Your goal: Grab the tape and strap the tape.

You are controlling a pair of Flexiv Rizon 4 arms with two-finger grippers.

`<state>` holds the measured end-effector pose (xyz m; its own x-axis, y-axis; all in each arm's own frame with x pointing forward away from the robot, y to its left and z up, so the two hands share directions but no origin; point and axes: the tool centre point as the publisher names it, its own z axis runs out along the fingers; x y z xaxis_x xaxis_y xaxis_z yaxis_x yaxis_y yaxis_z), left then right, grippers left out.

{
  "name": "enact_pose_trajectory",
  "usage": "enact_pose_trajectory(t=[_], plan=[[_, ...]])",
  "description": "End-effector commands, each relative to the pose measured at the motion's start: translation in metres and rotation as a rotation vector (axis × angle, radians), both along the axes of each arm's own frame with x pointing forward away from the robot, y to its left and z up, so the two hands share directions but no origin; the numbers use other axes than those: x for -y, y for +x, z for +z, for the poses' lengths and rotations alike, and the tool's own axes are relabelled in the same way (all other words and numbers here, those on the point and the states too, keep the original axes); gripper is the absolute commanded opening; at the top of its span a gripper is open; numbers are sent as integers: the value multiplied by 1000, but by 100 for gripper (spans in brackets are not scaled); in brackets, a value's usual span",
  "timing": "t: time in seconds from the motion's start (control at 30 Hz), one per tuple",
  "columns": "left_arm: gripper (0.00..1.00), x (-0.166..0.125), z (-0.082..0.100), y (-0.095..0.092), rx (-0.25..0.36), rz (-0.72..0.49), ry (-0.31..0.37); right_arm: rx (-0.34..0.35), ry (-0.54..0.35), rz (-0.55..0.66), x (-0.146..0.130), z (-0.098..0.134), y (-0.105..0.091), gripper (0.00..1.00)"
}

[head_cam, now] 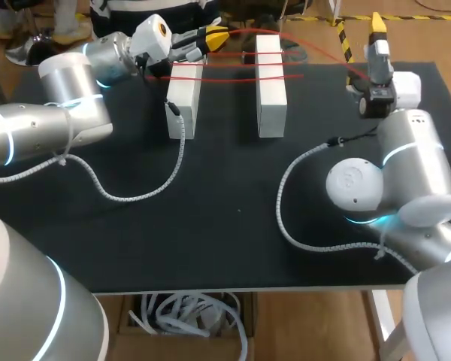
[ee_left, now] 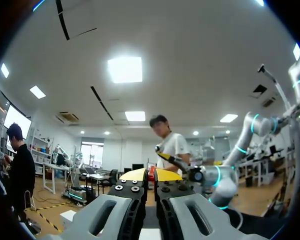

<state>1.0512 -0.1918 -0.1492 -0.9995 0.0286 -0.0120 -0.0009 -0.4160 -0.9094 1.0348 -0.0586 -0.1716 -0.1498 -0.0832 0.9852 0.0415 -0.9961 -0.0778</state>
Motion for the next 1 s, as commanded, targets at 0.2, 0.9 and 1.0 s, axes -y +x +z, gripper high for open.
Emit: enact_pose_trajectory(t=[0.2,0.9,1.0], plan=[[0,0,0,0,0,0,-1,31,16,-20,-2,2,7,100],[0,0,0,0,0,0,-1,41,25,-41,1,4,4,76],[0,0,0,0,0,0,-1,42,22,-42,2,4,4,43]])
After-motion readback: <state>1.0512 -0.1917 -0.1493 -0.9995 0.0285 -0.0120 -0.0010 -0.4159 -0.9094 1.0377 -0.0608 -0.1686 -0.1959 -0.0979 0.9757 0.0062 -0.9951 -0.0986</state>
